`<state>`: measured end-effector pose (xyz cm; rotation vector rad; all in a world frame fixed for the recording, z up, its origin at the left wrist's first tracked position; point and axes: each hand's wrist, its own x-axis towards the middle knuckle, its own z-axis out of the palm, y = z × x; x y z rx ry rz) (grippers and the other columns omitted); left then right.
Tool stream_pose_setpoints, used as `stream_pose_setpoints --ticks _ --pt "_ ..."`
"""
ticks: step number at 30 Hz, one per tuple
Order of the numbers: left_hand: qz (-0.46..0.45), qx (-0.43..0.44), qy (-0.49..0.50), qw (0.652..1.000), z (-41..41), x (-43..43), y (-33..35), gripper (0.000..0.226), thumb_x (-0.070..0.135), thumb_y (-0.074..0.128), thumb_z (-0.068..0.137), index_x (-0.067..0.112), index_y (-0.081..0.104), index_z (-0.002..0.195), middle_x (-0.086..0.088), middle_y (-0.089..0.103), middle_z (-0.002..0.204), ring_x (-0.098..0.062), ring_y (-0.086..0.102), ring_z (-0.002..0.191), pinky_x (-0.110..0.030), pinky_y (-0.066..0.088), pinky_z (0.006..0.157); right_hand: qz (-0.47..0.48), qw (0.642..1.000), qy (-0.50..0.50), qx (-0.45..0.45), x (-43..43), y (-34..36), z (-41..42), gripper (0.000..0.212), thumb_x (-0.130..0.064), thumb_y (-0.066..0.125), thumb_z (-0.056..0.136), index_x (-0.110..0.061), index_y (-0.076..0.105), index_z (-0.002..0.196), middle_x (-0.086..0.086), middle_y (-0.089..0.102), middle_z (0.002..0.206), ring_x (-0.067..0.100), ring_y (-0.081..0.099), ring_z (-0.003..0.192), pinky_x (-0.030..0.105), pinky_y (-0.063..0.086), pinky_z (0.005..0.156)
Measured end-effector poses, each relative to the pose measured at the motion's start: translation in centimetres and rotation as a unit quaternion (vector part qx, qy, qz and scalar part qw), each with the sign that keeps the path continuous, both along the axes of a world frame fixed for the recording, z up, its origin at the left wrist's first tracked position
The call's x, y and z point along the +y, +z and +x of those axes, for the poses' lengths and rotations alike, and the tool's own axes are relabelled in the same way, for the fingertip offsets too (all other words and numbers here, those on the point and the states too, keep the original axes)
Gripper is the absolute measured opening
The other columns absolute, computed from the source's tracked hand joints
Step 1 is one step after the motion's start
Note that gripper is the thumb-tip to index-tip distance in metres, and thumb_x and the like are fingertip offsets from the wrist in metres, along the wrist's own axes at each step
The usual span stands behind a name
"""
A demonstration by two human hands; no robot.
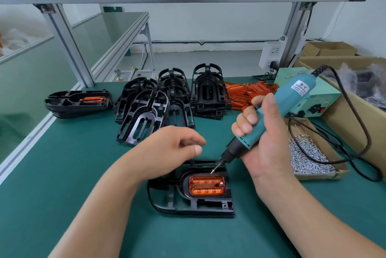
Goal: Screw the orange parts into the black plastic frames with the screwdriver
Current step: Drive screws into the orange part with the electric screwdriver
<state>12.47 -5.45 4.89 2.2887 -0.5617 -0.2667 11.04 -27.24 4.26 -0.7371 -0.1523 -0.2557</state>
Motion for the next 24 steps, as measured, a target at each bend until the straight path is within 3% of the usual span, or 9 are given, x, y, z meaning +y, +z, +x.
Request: stream_pose_setpoints --ticks 3,6,19,22,24 --pt "0.094 0.038 -0.018 0.995 0.7 1.6 -0.2 0.028 0.050 0.072 0.092 0.041 0.073 0.119 0.030 0.070 0.100 0.011 0.065 0.092 -0.021 0.051 0.084 -0.035 0.999 0.029 -0.016 1.3 -0.1 -0.4 0.032 -0.045 0.077 0.092 -0.017 0.062 0.098 -0.001 0.047 0.070 0.011 0.047 0.054 0.025 0.044 0.054" --pt "0.122 0.080 -0.037 0.989 0.9 2.0 -0.2 0.034 0.051 0.076 0.087 0.041 0.073 0.119 0.025 0.070 0.101 0.010 0.065 0.088 -0.019 0.048 0.078 -0.065 0.996 0.056 -0.032 2.6 -0.1 -0.6 0.041 -0.048 0.084 0.084 -0.017 0.062 0.099 -0.001 0.048 0.070 0.013 0.048 0.054 0.026 0.044 0.054" --pt "0.096 0.107 -0.045 0.989 0.7 1.5 -0.1 0.024 0.031 0.080 0.091 0.026 0.077 0.114 0.016 0.072 0.091 -0.001 0.065 0.082 -0.023 0.047 0.080 -0.137 0.983 0.092 -0.085 4.7 0.2 -1.2 0.040 -0.047 0.082 0.088 -0.016 0.060 0.099 0.002 0.050 0.069 0.017 0.049 0.051 0.027 0.045 0.054" --pt "0.088 0.106 -0.043 0.990 0.6 1.4 -0.1 0.010 0.032 0.080 0.090 0.037 0.076 0.097 0.018 0.070 0.083 0.000 0.063 0.077 -0.026 0.046 0.078 -0.160 0.977 0.094 -0.108 4.8 0.3 -1.3 0.034 -0.046 0.080 0.092 -0.018 0.061 0.099 0.002 0.051 0.069 0.017 0.050 0.051 0.028 0.046 0.055" --pt "0.086 0.100 -0.041 0.990 0.5 1.3 0.1 0.026 0.033 0.080 0.089 0.048 0.068 0.072 0.023 0.062 0.068 0.002 0.057 0.066 -0.028 0.043 0.072 -0.185 0.970 0.098 -0.120 5.0 0.5 -1.3 0.033 -0.047 0.079 0.092 -0.019 0.062 0.101 0.003 0.052 0.070 0.019 0.051 0.051 0.030 0.047 0.056"
